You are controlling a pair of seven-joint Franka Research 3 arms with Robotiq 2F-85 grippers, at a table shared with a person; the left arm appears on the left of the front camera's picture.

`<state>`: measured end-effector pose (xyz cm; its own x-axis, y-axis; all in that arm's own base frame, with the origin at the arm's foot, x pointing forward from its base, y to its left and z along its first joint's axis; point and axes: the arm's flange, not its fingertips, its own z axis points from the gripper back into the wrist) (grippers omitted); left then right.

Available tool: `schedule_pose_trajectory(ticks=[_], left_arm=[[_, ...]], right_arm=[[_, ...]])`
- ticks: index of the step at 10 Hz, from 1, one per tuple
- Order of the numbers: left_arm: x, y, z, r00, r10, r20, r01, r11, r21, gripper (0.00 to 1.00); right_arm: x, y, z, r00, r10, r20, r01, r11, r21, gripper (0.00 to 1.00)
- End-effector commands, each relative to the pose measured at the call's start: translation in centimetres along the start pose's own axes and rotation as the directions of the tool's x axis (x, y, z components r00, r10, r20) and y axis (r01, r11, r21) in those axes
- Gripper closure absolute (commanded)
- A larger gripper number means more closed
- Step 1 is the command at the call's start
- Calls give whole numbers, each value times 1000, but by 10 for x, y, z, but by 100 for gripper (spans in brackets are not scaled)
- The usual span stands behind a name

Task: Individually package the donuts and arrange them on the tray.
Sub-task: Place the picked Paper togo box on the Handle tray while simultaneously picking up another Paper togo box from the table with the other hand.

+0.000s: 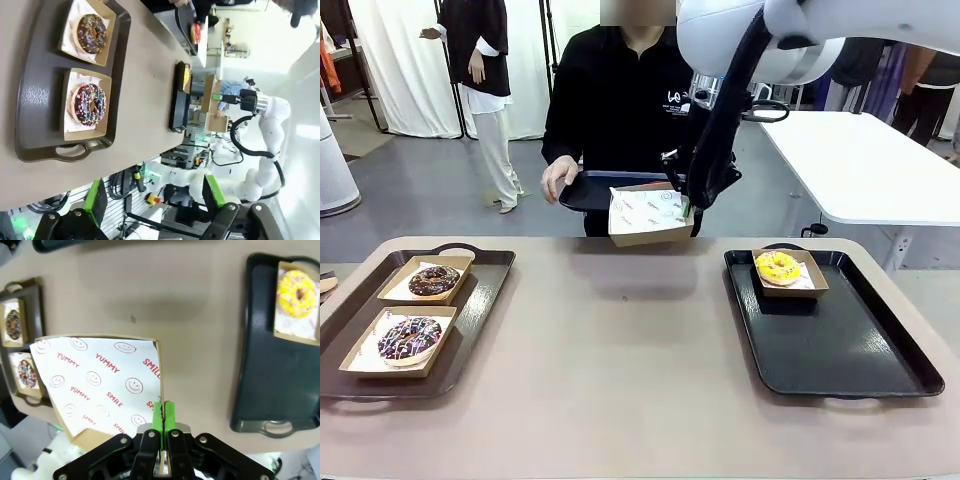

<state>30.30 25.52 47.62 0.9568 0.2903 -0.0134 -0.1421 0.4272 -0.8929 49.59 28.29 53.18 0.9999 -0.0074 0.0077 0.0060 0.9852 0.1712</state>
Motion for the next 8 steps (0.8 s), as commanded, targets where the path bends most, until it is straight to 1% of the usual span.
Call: schedule_pose_trajectory(ticks=[1, 3, 4, 5, 6, 8], left_arm=[[8, 13, 7, 999, 32, -7, -33, 999, -37, 0], [5, 18, 4, 998, 61, 1, -60, 998, -35, 0], [2, 15, -2, 999, 41, 9, -41, 999, -36, 0], [3, 13, -6, 999, 40, 2, -40, 999, -10, 0], [5, 24, 2, 997, 75, -10, -75, 997, -16, 0], [5, 24, 2, 997, 75, -10, -75, 997, -16, 0]], right_arm=[[31, 1, -10, 998, -54, -41, 53, 998, -19, 100], [51, -10, -21, 995, -89, -44, 88, 996, -19, 100], [59, -15, -26, 994, -98, -38, 97, 995, -35, 100], [63, -17, -30, 996, -77, -44, 74, 995, -67, 100], [68, -17, -34, 996, -79, -40, 74, 992, -101, 100], [74, -17, -40, 997, -73, -35, 67, 986, -150, 100]])
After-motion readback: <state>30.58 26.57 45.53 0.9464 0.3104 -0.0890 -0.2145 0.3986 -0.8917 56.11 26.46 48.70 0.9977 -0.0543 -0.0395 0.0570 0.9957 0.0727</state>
